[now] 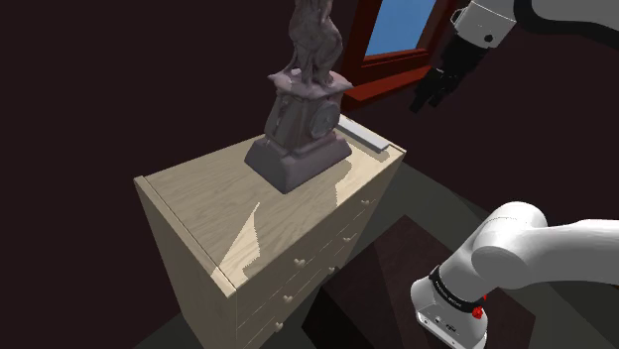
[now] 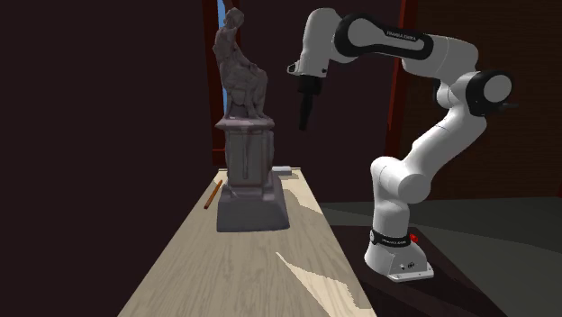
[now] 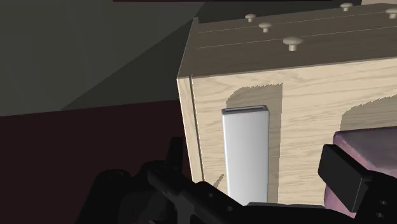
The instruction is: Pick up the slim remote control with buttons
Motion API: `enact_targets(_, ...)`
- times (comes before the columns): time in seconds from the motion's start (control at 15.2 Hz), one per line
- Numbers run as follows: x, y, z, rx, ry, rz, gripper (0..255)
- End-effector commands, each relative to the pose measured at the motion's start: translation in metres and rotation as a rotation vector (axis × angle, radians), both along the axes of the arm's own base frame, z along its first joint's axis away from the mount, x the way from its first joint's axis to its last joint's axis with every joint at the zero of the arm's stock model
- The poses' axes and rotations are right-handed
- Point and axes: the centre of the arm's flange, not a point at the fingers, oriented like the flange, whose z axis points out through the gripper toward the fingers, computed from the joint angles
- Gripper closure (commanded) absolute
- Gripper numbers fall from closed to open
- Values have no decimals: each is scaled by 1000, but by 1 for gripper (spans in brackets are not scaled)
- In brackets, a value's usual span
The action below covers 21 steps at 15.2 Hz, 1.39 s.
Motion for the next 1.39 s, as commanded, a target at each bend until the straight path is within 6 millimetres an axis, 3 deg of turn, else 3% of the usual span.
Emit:
enact_targets(0.0,0,0,0,0,0,0,0)
enact_targets(0.86,162,25,-94,33,148,-17,0)
enact_targets(1.32,168,26,-130,35,154,-18,0)
